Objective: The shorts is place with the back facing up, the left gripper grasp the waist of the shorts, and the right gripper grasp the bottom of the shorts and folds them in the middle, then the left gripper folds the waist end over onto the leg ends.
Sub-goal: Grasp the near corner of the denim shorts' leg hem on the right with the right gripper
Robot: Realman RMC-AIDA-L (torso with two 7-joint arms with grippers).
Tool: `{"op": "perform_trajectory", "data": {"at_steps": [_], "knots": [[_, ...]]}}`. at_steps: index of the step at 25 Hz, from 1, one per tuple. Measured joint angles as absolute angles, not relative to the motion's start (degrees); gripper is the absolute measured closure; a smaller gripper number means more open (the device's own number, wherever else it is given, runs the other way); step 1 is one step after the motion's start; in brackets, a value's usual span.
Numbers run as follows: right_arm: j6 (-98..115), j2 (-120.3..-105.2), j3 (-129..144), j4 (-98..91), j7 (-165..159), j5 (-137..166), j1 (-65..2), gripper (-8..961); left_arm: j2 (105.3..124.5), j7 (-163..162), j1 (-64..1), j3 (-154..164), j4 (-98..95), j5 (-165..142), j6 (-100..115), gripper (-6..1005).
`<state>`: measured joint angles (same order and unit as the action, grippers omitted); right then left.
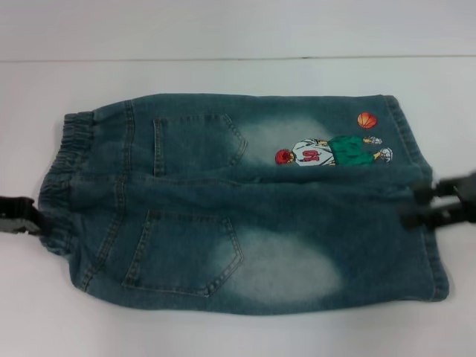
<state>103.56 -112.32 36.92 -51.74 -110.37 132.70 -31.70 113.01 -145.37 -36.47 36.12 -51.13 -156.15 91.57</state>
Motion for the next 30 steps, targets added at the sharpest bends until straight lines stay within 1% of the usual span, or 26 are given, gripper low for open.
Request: {"op": "perform_trajectory", "data": {"at_steps": [7,12,24,30], "knots": [[110.22,-112.29,35.95,-53.59,-110.66,149.01,-34.06,55,112.82,-145.36,-37.25,36.12,-52.87,-153.93,92.42,959],[110.43,-112.62,36.56,-53.04,-110.68,155.97,-34.47,72,112.77,-145.36,-37.80,36.38,-52.92,-153.86,92.63,960],[107.20,-113.63,39.13,-49.56,-110.90,158.02,-36.35,114,113.36,-144.72,-38.31,36.46,-52.91,-153.88,93.55,950],[105.80,-114.62,38.82,-48.57,-109.82,157.50,-37.76,134,113.46,-144.30,-37.99,36.25,-52.80,-153.87,93.70,943]]}}
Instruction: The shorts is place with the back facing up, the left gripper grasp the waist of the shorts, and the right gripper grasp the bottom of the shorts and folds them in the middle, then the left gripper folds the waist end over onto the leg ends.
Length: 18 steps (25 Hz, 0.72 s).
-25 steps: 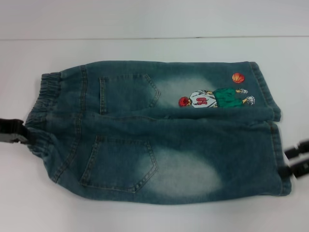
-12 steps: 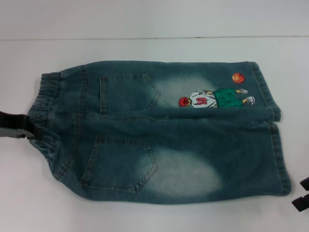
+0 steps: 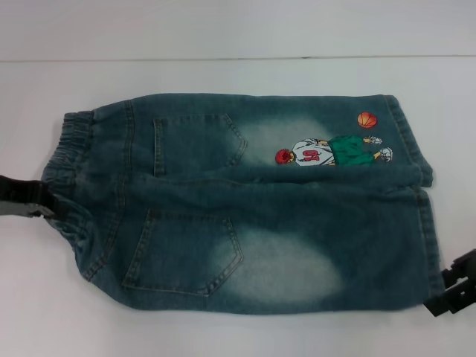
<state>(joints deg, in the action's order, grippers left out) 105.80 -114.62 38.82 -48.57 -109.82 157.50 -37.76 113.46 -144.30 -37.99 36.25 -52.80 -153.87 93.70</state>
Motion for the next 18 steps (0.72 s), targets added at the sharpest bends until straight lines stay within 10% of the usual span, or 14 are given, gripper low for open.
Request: {"op": "perform_trajectory", "data": {"at_steps": [18], "knots": [[104.41,-114.79,39.05,-46.93,-110.11,157.57,-39.13,686,113.55,-143.78,-37.73,36.15,-52.47,-153.80,93.21,921]]}}
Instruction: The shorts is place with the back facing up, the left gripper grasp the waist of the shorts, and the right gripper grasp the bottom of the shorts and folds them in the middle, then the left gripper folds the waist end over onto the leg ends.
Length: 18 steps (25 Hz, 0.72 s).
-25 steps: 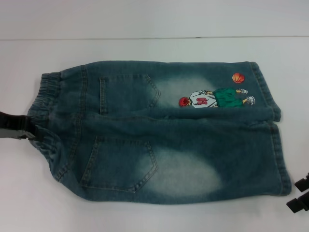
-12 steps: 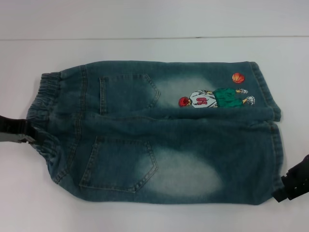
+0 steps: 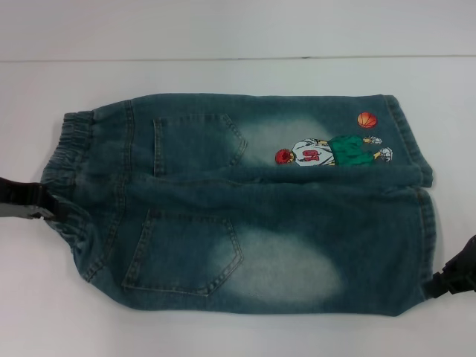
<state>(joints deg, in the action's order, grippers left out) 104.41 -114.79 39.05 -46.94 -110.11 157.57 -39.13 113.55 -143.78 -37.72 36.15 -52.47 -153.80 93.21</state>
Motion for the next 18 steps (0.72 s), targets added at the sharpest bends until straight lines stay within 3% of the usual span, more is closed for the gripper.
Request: {"op": "perform_trajectory", "data": {"at_steps": [3,9,18], "knots": [[103.97,-114.85,38.76,-46.90,-110.22,157.16,-38.75,829,113.55,-143.79,-37.63,36.12,-52.49,-153.80,93.22,918],[103.14,-114.51,35.96,-46.75,-109.31,156.45,-38.22,953,113.40,-144.25,-37.61,33.58,-52.90,-153.75,93.89,910],[98.46,-111.97,25.16,-43.54,-105.24,137.22,-33.92,950,113.13,-143.90,-36.32,23.85,-53.15,-144.10,94.60,899]]}}
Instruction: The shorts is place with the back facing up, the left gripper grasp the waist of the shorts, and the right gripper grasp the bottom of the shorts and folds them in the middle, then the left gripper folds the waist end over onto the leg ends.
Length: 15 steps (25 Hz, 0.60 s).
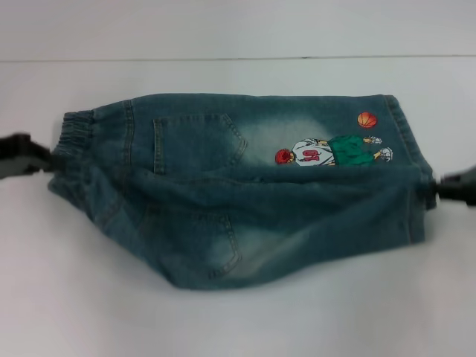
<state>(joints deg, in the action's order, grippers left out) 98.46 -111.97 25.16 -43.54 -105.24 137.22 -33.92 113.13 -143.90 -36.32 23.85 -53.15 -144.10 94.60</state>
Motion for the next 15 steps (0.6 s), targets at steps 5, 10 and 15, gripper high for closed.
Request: {"op": "perform_trajectory", "data": {"at_steps": [5,10,15], "knots": [[88.60,-113.33,23.48,-39.57,-101.27,125.07,-30.24,948,114.04,-143.65,-33.90,22.89,-51.23,-136.82,89.59,893],[78.38,-115.18,22.71,-33.64,-93.75,117.11,-28.72,946,115.07,-140.78,-31.69,22.87,-45.92,-129.04,82.93,887],[70.51,-117.04,22.46,-30.13,-87.41,112.56,-29.28,944,116.11,-136.79,-30.98,22.73,-42.53,-125.13,76.03,881]]}}
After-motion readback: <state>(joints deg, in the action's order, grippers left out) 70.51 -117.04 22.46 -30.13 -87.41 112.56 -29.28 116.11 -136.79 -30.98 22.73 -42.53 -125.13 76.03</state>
